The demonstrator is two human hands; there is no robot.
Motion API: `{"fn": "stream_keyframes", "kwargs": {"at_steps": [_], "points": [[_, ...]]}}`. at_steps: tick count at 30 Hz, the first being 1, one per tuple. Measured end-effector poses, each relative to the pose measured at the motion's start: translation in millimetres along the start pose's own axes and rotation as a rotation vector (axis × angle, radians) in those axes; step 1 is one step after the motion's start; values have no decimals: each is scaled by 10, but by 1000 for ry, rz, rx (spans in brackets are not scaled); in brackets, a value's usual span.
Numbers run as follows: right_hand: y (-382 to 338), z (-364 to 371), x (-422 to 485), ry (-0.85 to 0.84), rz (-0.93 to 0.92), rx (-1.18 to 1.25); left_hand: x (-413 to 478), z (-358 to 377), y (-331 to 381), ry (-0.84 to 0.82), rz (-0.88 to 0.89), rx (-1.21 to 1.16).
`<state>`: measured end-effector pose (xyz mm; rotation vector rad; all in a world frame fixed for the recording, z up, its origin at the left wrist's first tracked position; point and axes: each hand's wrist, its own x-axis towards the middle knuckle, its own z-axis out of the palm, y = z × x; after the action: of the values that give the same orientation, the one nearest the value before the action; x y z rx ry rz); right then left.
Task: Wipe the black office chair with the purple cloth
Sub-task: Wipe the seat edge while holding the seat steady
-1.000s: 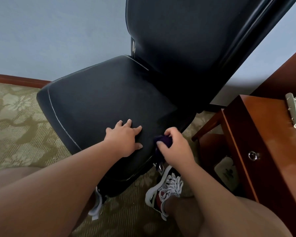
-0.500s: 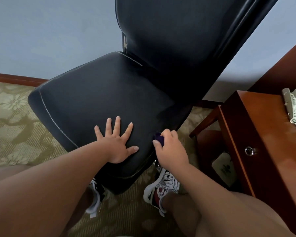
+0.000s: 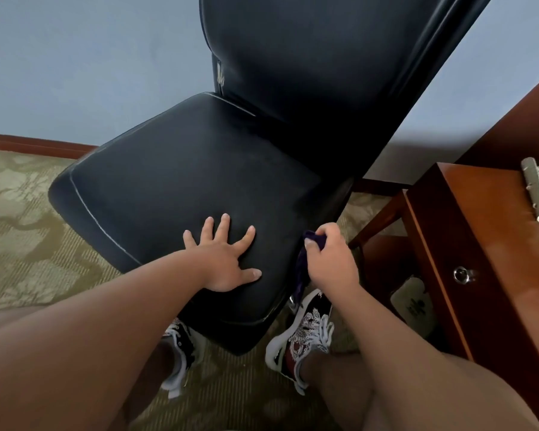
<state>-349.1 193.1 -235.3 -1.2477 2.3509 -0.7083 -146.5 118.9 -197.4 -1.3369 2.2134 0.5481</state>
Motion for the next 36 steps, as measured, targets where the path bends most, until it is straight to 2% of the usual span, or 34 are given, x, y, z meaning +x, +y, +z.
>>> {"fn": "stream_keyframes", "kwargs": {"at_steps": [9,15,20,25,32,36], "points": [[-80,-123,-289,-229,-110,-100,59,61,186,117,-21,53],[-189,-87,-707,-379,-314,-169,54,72,216,143,-33,76],[-89,-49,-550,-231,-363,-176,53,61,178,134,-27,48],[-9,-81,-26,-40,-198,-143,48,50,147,115,-1,63],[42,-160,435,36,-47,-84,65,44,190,105,-6,54],[96,-185,526,-24,-50,1,81,31,235,102,-22,63]]}}
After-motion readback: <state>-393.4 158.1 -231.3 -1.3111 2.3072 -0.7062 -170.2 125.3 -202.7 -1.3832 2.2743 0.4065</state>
